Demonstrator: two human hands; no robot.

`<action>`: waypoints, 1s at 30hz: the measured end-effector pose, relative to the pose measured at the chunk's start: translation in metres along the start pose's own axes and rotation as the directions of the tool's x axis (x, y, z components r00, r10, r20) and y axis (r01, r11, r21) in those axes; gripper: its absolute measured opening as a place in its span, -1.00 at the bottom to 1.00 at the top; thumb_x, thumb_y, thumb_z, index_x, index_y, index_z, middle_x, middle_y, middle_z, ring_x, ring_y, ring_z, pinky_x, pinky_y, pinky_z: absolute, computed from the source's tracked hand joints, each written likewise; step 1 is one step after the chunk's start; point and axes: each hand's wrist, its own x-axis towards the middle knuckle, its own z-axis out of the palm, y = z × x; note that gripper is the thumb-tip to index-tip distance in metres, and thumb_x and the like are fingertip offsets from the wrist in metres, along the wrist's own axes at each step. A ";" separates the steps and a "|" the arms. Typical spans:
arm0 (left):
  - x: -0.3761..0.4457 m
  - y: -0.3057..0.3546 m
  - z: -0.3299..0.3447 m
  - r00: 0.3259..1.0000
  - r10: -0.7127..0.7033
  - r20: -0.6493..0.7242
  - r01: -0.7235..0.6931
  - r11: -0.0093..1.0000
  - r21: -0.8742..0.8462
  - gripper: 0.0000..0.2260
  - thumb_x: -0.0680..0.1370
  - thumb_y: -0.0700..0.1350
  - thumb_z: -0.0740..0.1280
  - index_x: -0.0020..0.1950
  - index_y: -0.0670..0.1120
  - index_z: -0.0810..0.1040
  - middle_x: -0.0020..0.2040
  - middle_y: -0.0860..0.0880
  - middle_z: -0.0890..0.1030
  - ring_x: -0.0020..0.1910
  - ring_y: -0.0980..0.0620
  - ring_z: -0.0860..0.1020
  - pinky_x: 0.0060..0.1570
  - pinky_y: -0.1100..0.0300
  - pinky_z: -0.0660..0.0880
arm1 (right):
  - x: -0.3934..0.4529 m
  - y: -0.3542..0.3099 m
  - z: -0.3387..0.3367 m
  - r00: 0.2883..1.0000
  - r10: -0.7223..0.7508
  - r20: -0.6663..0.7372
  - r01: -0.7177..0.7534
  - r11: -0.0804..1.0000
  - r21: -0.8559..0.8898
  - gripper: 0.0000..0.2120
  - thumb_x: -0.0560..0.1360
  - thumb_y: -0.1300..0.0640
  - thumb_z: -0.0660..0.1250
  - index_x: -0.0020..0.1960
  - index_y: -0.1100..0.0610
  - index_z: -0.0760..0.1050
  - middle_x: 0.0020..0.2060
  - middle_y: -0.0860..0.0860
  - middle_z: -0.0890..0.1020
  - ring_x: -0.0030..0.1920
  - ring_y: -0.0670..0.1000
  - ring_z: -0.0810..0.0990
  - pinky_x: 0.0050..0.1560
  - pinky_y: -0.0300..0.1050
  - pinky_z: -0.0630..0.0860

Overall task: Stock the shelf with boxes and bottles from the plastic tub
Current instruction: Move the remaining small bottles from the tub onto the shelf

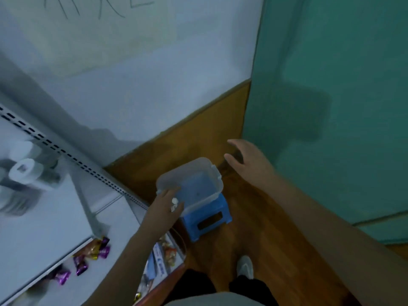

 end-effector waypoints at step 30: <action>0.213 -0.206 0.186 0.609 -0.761 0.223 0.792 0.567 -0.227 -0.43 0.55 -0.09 0.39 0.46 -0.29 0.28 0.27 -0.38 0.47 0.23 -0.32 0.49 0.15 -0.03 0.46 | 0.166 0.170 0.302 0.646 0.194 0.738 0.012 0.965 -0.264 -0.61 0.61 0.11 0.25 0.40 0.22 0.39 0.25 0.22 0.53 0.24 0.21 0.52 0.25 0.05 0.45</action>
